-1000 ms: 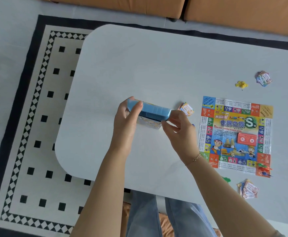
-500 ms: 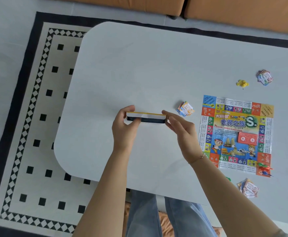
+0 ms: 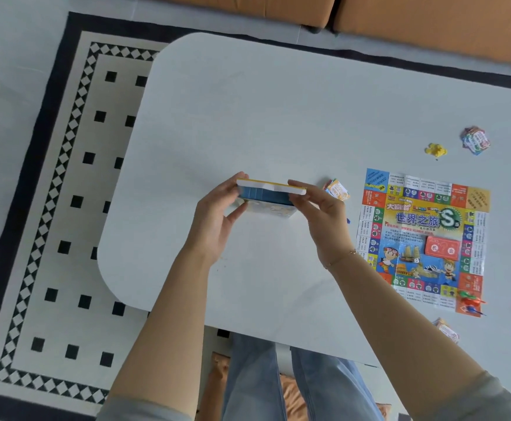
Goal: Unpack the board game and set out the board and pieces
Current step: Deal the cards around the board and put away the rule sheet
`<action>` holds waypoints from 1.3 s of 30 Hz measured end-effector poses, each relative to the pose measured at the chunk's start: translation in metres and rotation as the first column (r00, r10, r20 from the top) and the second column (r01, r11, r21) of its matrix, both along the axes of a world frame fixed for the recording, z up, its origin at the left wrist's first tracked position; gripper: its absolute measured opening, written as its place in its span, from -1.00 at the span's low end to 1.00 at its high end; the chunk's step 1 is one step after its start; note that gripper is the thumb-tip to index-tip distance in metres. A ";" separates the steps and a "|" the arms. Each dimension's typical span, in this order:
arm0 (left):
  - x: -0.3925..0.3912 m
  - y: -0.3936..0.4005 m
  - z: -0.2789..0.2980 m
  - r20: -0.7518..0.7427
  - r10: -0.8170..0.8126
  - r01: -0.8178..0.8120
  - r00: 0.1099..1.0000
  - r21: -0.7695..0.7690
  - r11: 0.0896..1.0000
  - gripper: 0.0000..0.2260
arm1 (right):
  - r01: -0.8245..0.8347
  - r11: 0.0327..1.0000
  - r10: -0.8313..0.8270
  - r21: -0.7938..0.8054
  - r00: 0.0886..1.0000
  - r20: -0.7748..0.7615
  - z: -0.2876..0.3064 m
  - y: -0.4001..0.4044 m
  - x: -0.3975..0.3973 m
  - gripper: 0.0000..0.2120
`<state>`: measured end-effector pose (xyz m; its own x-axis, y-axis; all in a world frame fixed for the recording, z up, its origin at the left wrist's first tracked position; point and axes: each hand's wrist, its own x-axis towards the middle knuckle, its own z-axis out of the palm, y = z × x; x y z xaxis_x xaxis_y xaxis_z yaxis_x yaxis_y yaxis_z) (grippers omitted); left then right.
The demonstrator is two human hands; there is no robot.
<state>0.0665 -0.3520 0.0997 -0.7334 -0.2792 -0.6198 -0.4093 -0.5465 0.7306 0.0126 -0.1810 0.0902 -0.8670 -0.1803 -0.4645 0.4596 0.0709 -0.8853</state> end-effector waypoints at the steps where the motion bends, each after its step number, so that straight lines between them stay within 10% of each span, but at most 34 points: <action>1: 0.000 0.001 -0.002 0.007 0.000 0.000 1.000 -0.013 1.000 -0.74 | 0.016 1.000 -0.016 -0.001 1.000 -0.023 0.001 -0.002 0.001 -0.79; 10: -0.004 0.003 -0.002 -0.008 -0.001 -0.001 1.000 -0.232 0.973 -0.82 | 0.047 0.997 -0.050 -0.055 0.998 -0.044 0.005 -0.004 0.007 -0.66; 39: 0.005 0.000 0.000 0.004 -0.076 0.075 0.997 -0.184 0.980 -0.77 | -0.066 0.965 0.174 0.254 0.887 -0.429 -0.010 0.006 0.015 -0.80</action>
<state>0.0716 -0.3516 0.1000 -0.7586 -0.3320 -0.5606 -0.4419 -0.3702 0.8172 0.0273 -0.1751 0.0799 -0.9694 -0.2331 -0.0767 -0.0026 0.3224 -0.9466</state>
